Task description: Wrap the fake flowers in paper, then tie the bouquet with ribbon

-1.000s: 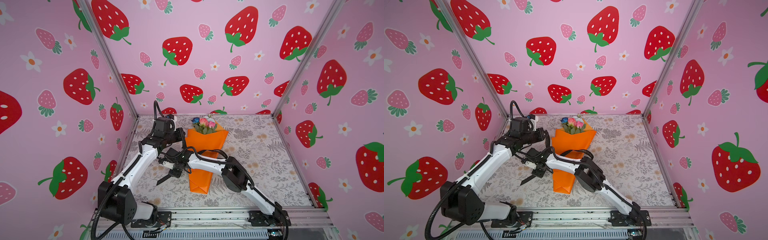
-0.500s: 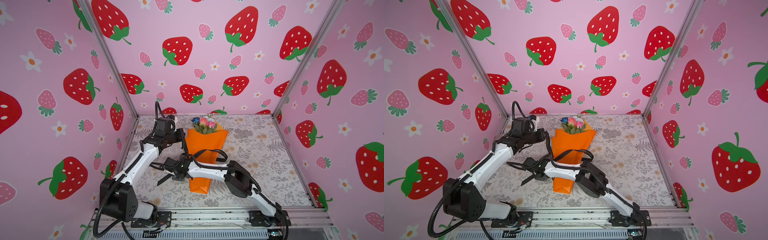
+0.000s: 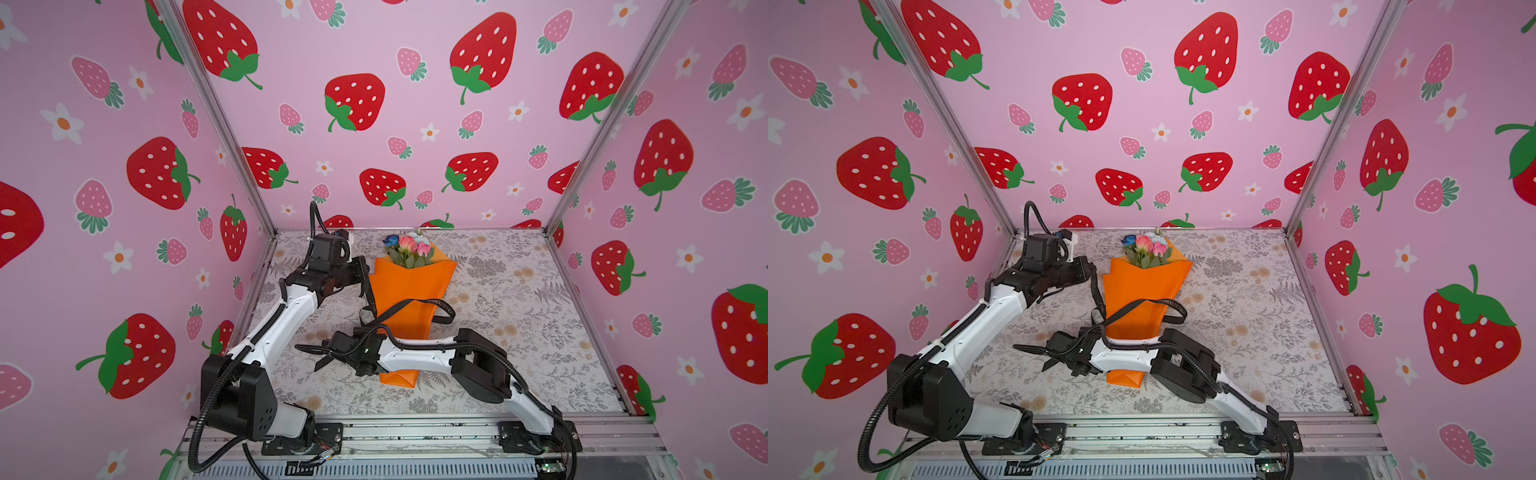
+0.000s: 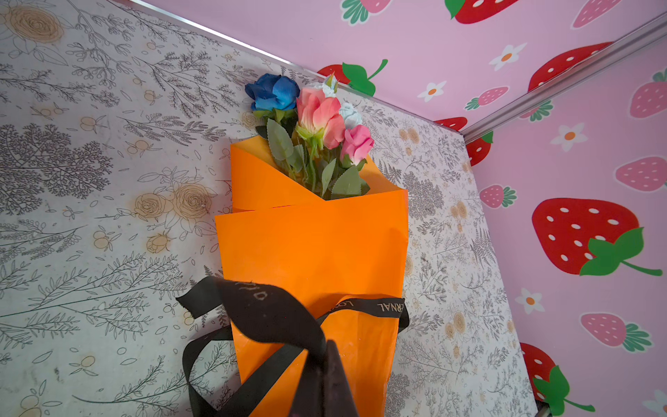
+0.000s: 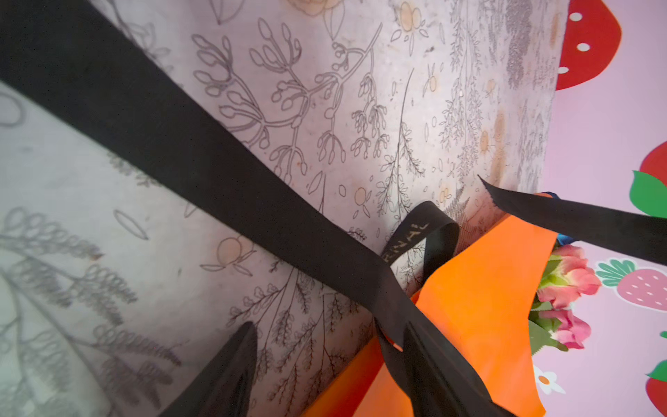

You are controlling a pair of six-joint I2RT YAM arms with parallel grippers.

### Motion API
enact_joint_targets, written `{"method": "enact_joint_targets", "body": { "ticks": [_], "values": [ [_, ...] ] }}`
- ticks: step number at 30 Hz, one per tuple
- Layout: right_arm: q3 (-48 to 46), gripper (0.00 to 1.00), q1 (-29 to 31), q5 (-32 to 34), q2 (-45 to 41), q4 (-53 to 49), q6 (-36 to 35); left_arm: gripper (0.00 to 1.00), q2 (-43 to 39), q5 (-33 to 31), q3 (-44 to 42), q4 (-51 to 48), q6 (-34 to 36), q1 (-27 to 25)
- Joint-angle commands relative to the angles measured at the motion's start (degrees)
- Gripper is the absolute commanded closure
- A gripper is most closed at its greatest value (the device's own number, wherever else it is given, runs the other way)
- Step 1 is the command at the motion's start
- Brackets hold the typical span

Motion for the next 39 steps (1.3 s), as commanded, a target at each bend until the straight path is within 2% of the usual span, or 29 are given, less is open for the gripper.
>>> {"method": "enact_joint_targets", "body": {
  "ticks": [1, 7, 11, 14, 22, 23, 29, 39],
  "values": [
    [-1.8, 0.33, 0.0, 3.1, 2.7, 0.6, -2.2, 1.0, 0.0, 0.2, 2.6, -1.1, 0.8, 0.2],
    [-1.1, 0.35, 0.0, 3.4, 5.6, 3.8, -4.4, 1.0, 0.2, 0.4, 2.3, -0.5, 0.4, 0.4],
    [-0.4, 0.41, 0.0, 2.7, 7.3, 5.1, -5.8, 1.0, 0.2, 0.5, 2.5, -0.4, 0.3, 0.3],
    [-0.5, 0.51, -0.1, 1.7, 7.9, 6.7, -6.3, 1.0, -0.1, 0.6, 2.6, -0.7, 0.4, 0.3],
    [0.3, 0.92, -0.4, 0.1, 7.0, 9.6, -5.5, 1.0, -1.3, -0.1, 1.6, -1.0, 0.6, 0.3],
    [0.3, 1.0, -0.4, -0.1, 6.2, 9.6, -5.0, 1.0, -1.2, -0.4, 1.5, -1.1, 0.6, 0.4],
    [-4.2, 1.0, -0.2, -3.4, -3.0, 11.5, 0.6, 1.0, -0.9, -1.1, 0.7, 0.1, 0.8, 1.5],
    [-19.9, 1.0, -0.1, -11.9, -23.1, 17.7, 14.6, 1.0, -2.0, -5.0, -1.3, 2.0, 1.9, 4.6]
  ]
}}
